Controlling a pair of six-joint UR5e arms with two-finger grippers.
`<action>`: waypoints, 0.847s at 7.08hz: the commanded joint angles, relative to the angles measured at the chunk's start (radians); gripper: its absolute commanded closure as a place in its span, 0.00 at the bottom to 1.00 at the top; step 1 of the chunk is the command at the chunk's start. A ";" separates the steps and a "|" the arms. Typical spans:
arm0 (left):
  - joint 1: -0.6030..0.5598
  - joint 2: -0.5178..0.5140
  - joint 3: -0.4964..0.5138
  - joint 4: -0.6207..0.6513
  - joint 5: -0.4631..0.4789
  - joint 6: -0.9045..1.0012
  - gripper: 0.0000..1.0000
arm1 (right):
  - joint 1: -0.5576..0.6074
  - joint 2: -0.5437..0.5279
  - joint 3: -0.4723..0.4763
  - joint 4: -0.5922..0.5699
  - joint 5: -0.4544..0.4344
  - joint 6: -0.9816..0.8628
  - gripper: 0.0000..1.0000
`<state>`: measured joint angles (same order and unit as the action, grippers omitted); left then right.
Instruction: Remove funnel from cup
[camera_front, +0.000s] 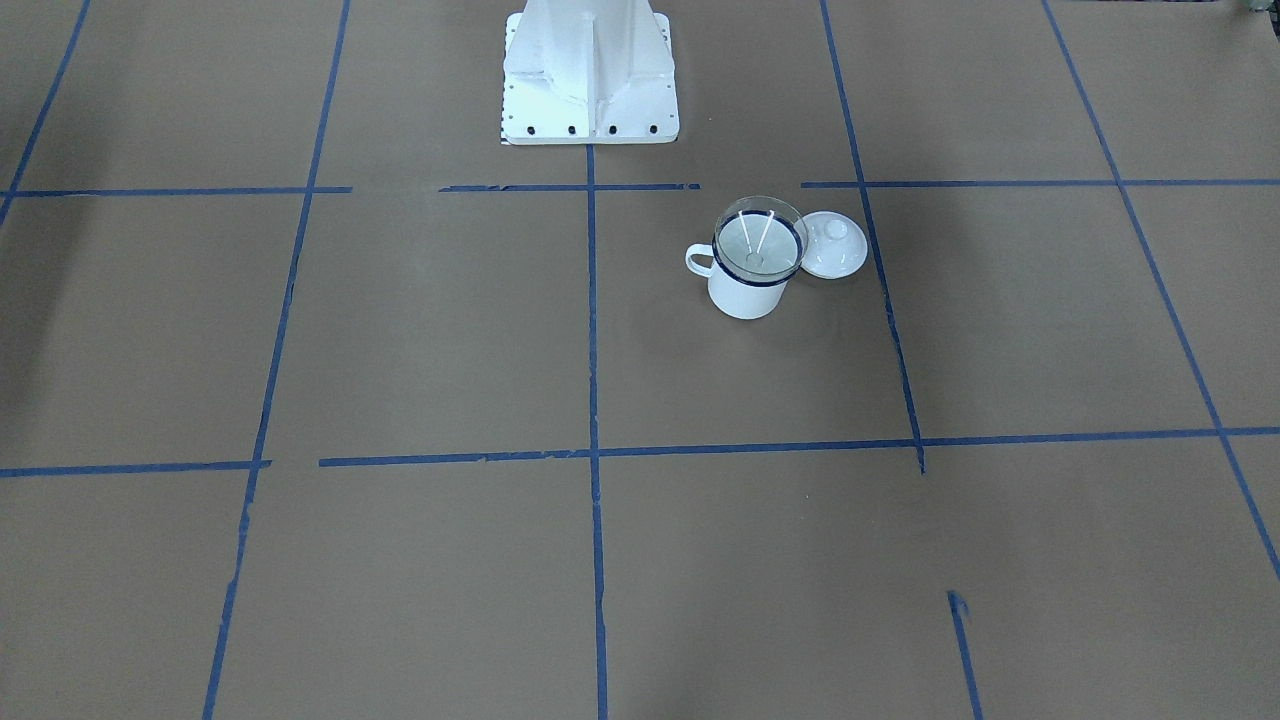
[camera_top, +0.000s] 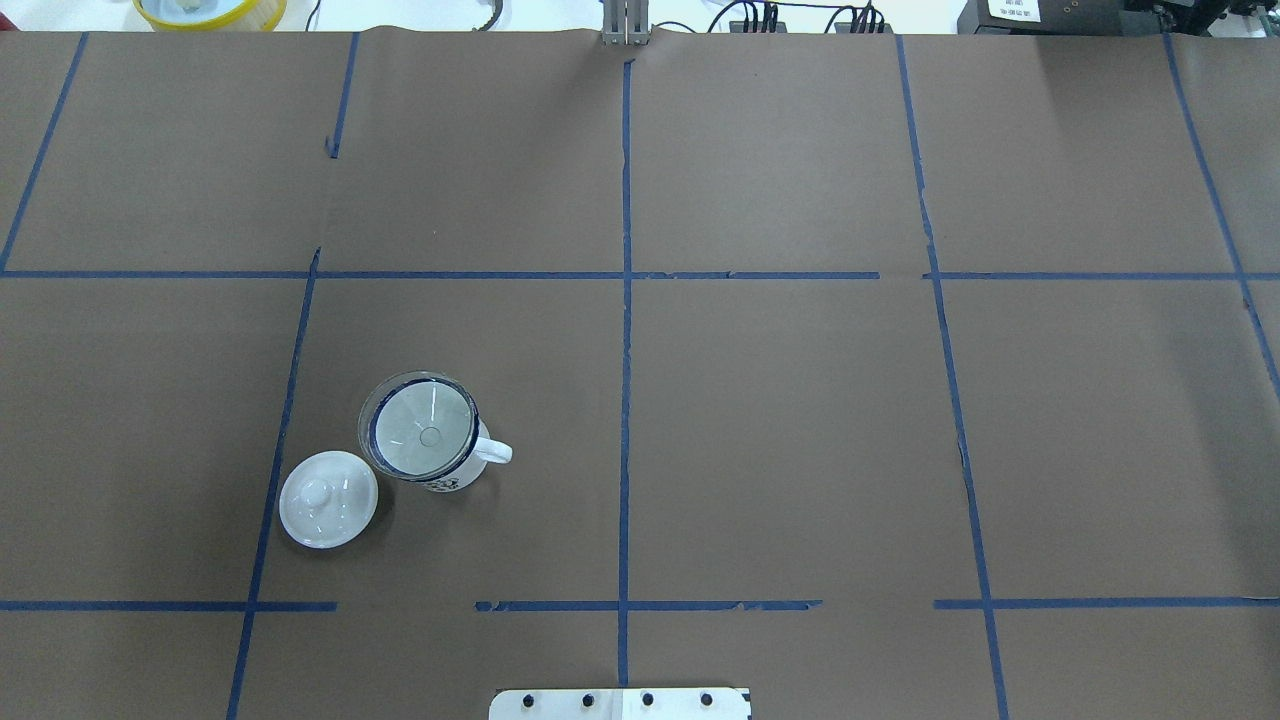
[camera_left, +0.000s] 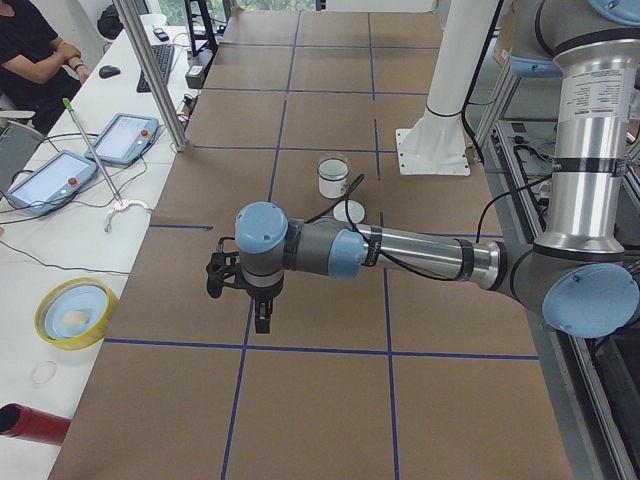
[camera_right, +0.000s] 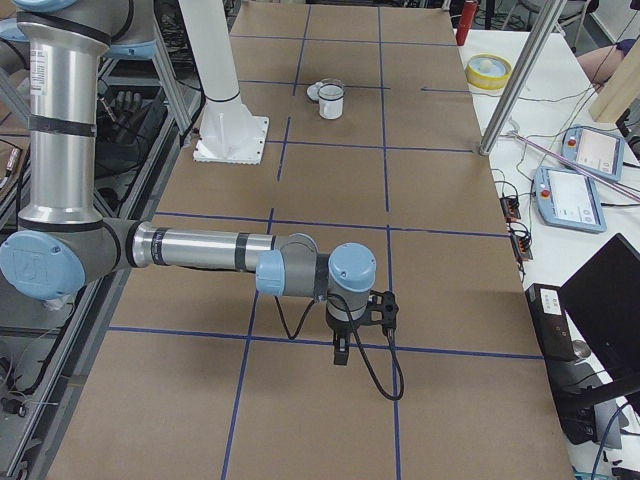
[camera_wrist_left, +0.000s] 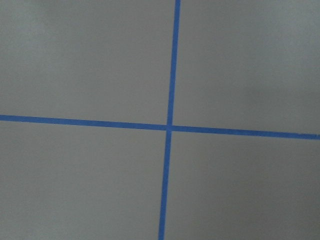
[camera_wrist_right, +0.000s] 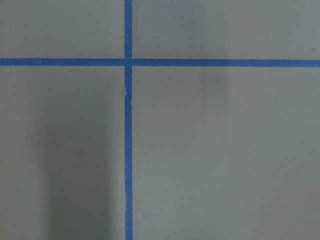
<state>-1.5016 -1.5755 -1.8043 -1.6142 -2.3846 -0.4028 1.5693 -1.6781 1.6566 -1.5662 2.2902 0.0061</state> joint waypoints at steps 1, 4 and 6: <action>0.168 -0.047 -0.104 -0.012 0.007 -0.417 0.00 | 0.000 0.000 0.000 0.000 0.000 0.000 0.00; 0.404 -0.252 -0.177 0.000 0.136 -0.971 0.00 | 0.000 0.000 0.000 0.000 0.000 0.000 0.00; 0.587 -0.469 -0.162 0.305 0.212 -1.071 0.00 | 0.000 0.000 0.000 0.000 0.000 0.000 0.00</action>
<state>-1.0291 -1.8964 -1.9683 -1.4989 -2.2325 -1.3930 1.5693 -1.6781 1.6567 -1.5661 2.2903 0.0061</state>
